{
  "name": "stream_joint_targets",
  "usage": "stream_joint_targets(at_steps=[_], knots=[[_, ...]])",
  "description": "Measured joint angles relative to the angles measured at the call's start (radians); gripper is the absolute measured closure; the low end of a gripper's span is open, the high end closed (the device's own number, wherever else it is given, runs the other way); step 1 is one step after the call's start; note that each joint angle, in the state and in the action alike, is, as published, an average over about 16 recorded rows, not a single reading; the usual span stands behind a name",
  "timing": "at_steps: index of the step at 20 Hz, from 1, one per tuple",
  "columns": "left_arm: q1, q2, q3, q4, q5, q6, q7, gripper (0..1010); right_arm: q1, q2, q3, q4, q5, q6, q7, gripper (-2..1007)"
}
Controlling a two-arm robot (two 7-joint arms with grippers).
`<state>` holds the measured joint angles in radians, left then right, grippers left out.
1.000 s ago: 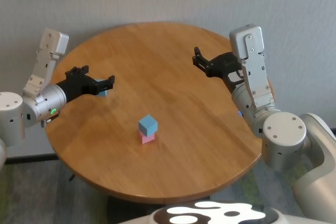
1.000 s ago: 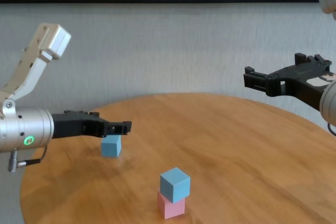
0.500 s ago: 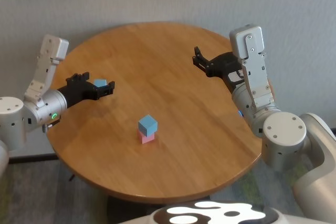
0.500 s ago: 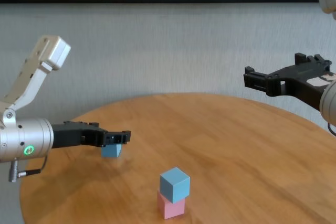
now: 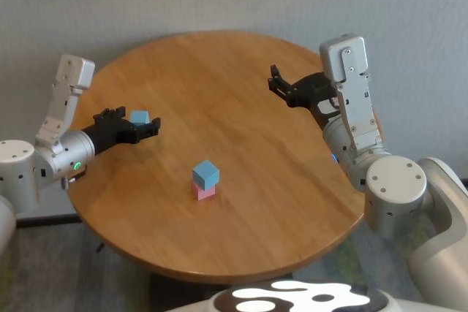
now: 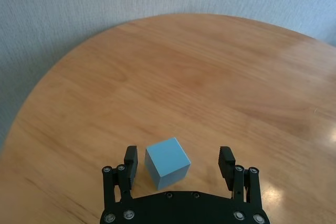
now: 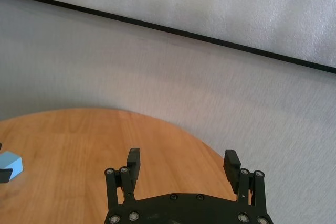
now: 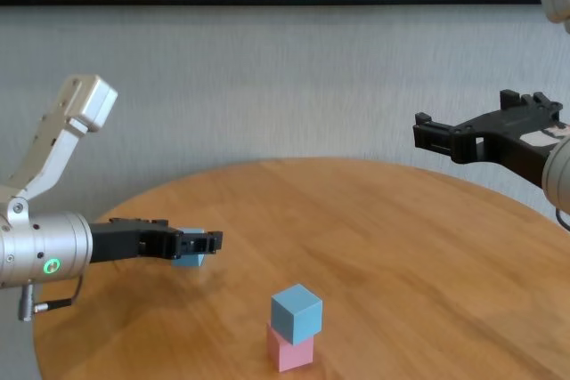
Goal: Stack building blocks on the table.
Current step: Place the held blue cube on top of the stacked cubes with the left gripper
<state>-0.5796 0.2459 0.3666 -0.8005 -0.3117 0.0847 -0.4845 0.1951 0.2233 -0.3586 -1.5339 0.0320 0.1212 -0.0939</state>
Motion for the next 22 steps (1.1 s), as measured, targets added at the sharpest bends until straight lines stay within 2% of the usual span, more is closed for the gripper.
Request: stream_joint_targets(at_steps=[5, 12, 19, 22], knots=[[-0.009, -0.007, 0.002, 0.029, 0.008, -0.013, -0.009, 10, 0.0, 0.0, 0.0, 0.0, 0.0, 0.0, 0.0, 0], [-0.018, -0.013, 0.005, 0.061, 0.025, -0.049, -0.015, 10, 0.0, 0.0, 0.0, 0.0, 0.0, 0.0, 0.0, 0], [-0.021, -0.015, 0.006, 0.075, 0.037, -0.081, -0.017, 10, 0.0, 0.0, 0.0, 0.0, 0.0, 0.0, 0.0, 0], [-0.021, -0.015, 0.006, 0.075, 0.038, -0.085, -0.017, 10, 0.0, 0.0, 0.0, 0.0, 0.0, 0.0, 0.0, 0]])
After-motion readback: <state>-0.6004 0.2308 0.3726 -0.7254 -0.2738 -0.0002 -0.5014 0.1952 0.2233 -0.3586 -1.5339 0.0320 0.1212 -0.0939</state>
